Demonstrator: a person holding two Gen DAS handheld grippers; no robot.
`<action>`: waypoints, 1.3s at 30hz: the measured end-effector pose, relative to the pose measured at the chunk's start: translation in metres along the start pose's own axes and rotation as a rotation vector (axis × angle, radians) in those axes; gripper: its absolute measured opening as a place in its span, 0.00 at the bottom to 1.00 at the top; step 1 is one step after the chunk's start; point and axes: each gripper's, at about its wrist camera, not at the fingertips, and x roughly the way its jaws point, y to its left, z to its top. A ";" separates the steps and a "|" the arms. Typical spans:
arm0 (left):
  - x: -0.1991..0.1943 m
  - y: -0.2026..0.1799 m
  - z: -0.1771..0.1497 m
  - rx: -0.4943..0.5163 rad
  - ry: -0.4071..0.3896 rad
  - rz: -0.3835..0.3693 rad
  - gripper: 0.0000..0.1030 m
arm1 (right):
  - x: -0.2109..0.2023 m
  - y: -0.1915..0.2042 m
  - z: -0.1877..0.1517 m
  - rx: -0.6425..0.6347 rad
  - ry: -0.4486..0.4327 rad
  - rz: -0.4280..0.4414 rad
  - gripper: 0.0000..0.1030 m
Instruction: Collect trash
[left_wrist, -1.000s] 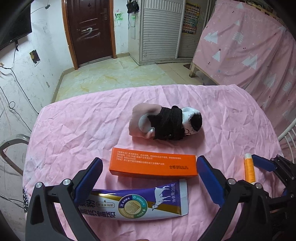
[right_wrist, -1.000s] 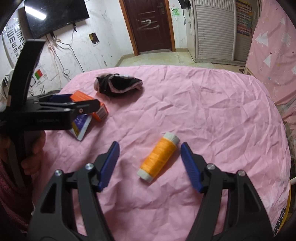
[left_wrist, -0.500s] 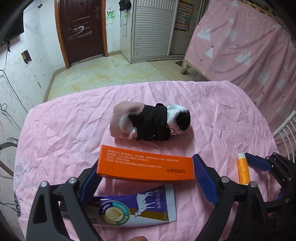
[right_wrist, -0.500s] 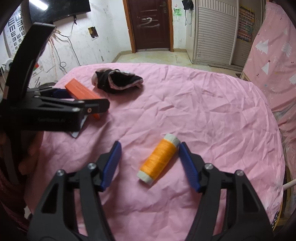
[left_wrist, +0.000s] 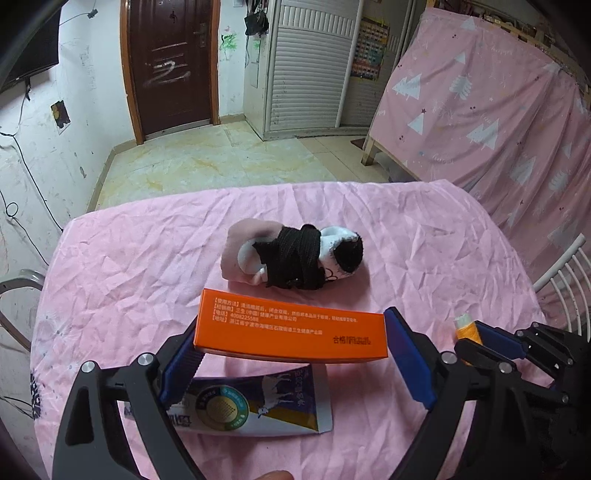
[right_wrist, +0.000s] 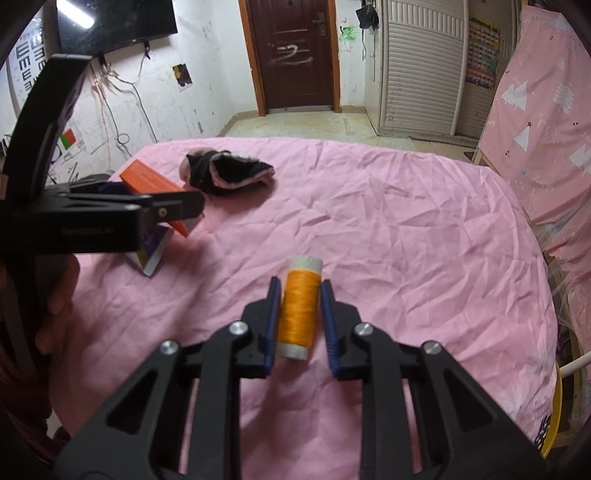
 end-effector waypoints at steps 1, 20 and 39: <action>-0.003 -0.002 0.000 0.000 -0.006 0.003 0.80 | -0.002 -0.001 0.000 0.004 -0.006 0.002 0.20; -0.051 -0.080 -0.002 0.118 -0.080 0.007 0.80 | -0.063 -0.045 -0.015 0.099 -0.141 -0.002 0.20; -0.053 -0.163 -0.012 0.239 -0.095 -0.016 0.80 | -0.101 -0.099 -0.042 0.183 -0.207 -0.026 0.20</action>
